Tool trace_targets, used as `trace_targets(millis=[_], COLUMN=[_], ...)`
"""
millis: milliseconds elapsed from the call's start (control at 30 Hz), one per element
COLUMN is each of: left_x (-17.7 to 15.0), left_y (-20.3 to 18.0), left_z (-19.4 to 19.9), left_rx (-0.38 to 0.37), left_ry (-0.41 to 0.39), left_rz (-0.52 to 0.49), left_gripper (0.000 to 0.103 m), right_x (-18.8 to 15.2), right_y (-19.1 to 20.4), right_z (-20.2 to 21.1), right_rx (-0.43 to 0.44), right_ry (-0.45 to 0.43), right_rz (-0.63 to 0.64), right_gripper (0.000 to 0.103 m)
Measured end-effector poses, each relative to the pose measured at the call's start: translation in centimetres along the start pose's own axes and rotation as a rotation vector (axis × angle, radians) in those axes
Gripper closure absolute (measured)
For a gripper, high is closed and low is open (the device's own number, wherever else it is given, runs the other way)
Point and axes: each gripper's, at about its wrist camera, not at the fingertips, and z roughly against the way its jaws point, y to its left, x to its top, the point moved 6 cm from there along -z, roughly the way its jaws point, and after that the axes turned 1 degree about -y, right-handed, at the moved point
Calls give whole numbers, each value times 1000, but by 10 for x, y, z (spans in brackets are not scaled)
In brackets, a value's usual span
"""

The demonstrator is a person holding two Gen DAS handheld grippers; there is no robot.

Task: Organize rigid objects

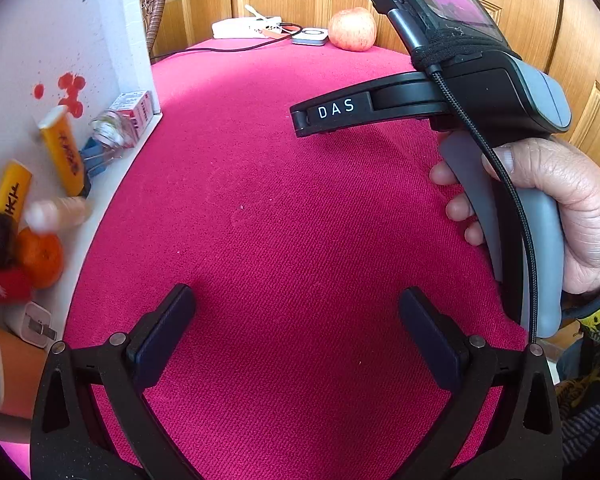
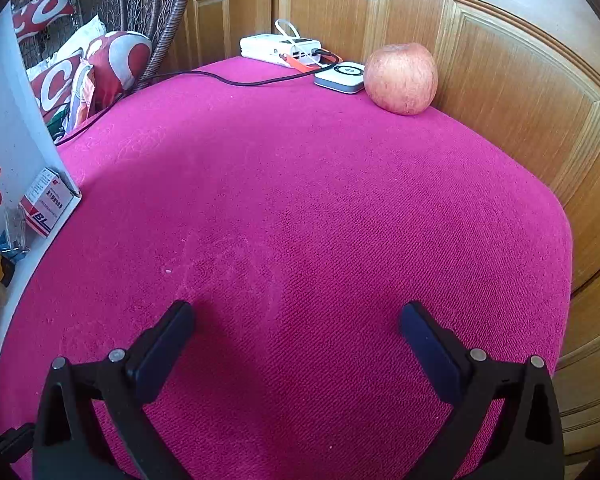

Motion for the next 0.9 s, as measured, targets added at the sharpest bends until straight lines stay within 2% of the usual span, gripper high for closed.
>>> trace_targets(millis=[900], left_x=[2], left_y=[1], left_z=[-1], left_rx=[-1], left_ry=[2], left_rz=[-1], left_gripper=[0], right_x=[-2], right_y=[-1], right_z=[1], right_rx=[0], right_ry=[-1], right_rz=[0], right_gripper=[0])
